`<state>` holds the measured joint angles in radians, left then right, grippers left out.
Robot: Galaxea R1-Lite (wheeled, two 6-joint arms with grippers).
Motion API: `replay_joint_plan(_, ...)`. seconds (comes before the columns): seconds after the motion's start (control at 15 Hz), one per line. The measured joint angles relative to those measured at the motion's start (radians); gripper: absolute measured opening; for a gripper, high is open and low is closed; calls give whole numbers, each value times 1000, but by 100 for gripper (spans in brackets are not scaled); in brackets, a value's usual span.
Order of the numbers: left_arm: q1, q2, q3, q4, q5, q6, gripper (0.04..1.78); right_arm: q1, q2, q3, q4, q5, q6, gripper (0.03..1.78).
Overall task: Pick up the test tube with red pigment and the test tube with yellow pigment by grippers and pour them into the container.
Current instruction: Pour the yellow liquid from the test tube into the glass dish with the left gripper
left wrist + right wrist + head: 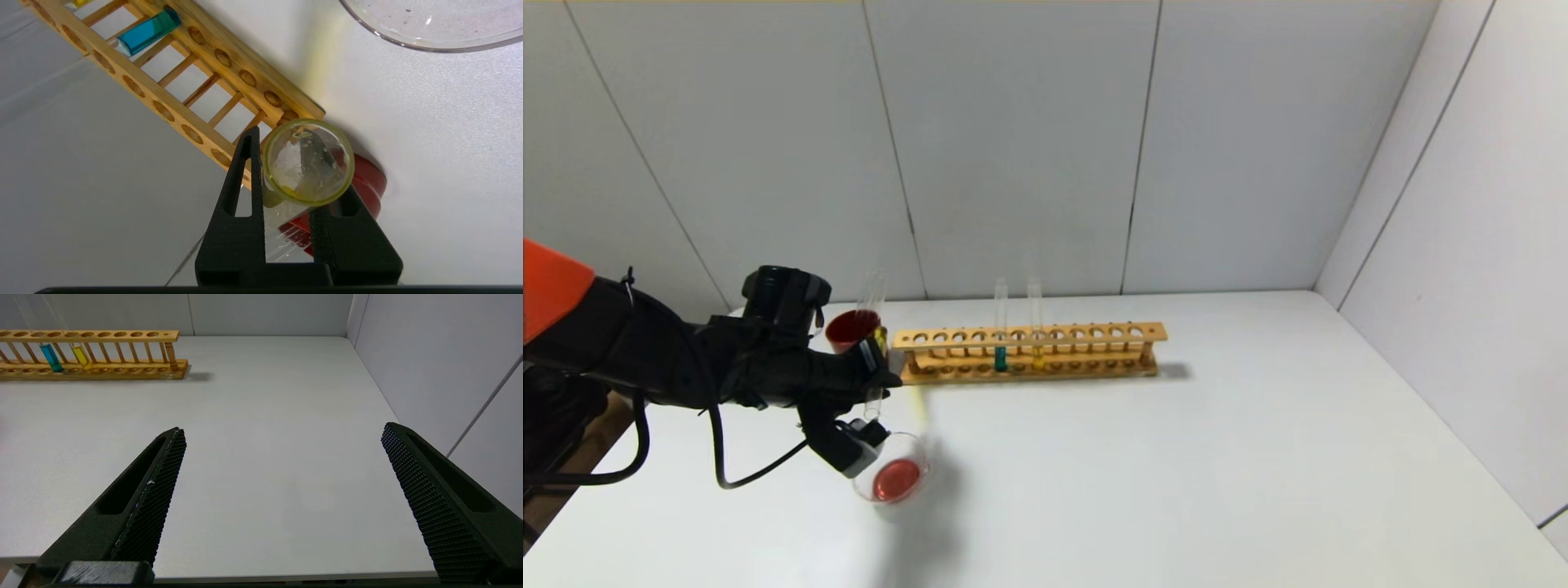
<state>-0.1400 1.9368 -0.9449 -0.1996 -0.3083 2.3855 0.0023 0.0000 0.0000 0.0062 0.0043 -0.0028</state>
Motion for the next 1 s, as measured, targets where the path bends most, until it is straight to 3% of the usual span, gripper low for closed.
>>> replay_joint_plan(1.0,-3,44,-34,-39,25,116,34,0,0,0,0,1,0,175)
